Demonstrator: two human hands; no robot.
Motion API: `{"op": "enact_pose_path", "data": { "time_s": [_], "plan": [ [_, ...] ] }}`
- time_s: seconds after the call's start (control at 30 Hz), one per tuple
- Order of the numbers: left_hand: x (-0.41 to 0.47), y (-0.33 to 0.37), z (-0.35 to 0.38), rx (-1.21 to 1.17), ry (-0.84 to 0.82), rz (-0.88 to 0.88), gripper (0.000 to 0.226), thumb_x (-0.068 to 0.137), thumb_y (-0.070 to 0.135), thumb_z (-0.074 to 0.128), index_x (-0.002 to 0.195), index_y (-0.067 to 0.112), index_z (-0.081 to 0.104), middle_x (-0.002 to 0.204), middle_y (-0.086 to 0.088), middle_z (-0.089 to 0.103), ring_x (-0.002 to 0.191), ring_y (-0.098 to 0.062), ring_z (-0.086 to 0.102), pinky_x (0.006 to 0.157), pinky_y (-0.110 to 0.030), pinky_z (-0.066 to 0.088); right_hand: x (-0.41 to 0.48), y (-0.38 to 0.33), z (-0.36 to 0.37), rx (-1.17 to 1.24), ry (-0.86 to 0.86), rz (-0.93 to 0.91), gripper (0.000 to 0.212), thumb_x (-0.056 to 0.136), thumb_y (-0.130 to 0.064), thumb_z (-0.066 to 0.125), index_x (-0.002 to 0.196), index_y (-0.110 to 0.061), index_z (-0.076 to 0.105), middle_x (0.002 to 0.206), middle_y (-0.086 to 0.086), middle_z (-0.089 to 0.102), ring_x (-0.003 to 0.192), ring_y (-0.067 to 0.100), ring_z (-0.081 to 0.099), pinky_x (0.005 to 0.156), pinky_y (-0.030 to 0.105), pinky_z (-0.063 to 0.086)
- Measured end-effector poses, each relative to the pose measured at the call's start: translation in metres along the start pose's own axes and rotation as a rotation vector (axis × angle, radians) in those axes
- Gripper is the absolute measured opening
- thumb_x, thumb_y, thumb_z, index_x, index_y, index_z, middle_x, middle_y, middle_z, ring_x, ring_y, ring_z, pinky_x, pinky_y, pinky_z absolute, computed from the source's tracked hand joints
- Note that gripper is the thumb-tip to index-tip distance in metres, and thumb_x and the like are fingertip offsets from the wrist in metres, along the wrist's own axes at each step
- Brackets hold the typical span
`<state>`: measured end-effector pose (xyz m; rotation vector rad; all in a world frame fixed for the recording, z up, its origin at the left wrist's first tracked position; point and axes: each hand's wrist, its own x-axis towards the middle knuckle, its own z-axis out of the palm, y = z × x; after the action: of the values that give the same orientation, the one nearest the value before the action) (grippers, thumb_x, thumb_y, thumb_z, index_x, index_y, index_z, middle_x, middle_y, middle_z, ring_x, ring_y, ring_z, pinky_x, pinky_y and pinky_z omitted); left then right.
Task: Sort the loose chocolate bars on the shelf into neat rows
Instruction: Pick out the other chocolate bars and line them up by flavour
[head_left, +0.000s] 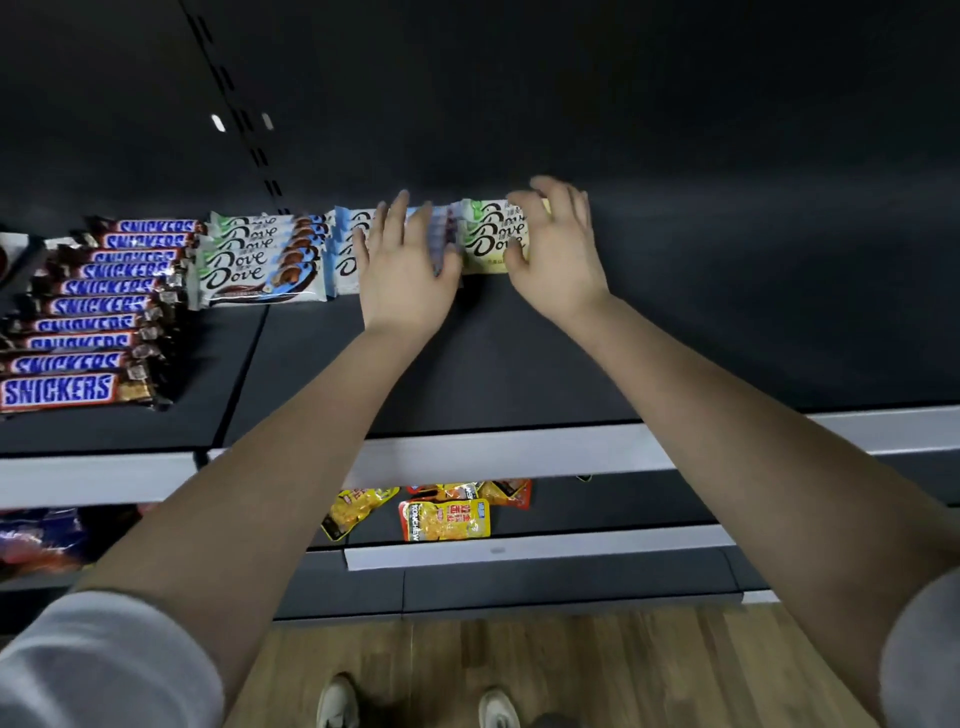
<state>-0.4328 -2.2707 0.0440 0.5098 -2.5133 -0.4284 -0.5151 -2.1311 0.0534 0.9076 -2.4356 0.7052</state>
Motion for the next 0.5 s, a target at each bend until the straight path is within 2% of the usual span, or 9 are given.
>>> {"op": "enact_pose_path", "data": {
  "time_s": [0.17,0.3,0.5],
  "plan": [
    [0.016,-0.041,-0.038,0.022,0.068,-0.044,0.050,0.088,0.025,0.046,0.137,0.015,0.041,0.149,-0.006,0.034,0.140,-0.025,0.024,0.116,-0.043,0.007,0.022,-0.065,0.019,0.080,0.012,-0.050,0.043,0.078,-0.012,0.057,0.120,-0.008,0.056,0.130,0.016,0.047,0.126,0.033,0.040,0.113,0.047,0.015],
    [0.025,-0.097,-0.076,0.059,0.112,-0.012,0.048,0.079,0.029,0.042,0.122,0.012,0.058,0.135,-0.012,0.049,0.125,-0.032,0.041,0.109,-0.040,0.025,0.038,-0.130,0.045,0.124,-0.018,-0.097,0.044,0.080,-0.013,0.056,0.123,-0.009,0.054,0.134,0.016,0.045,0.128,0.032,0.038,0.115,0.045,0.012],
    [0.029,-0.199,-0.147,0.057,0.175,-0.135,0.046,0.077,0.028,0.041,0.114,0.011,0.062,0.123,-0.015,0.055,0.117,-0.035,0.046,0.105,-0.039,0.031,0.052,-0.250,0.097,0.192,-0.060,-0.171,0.039,0.080,-0.013,0.056,0.119,-0.007,0.057,0.133,0.019,0.046,0.126,0.037,0.039,0.115,0.046,0.015]
  ]
}}
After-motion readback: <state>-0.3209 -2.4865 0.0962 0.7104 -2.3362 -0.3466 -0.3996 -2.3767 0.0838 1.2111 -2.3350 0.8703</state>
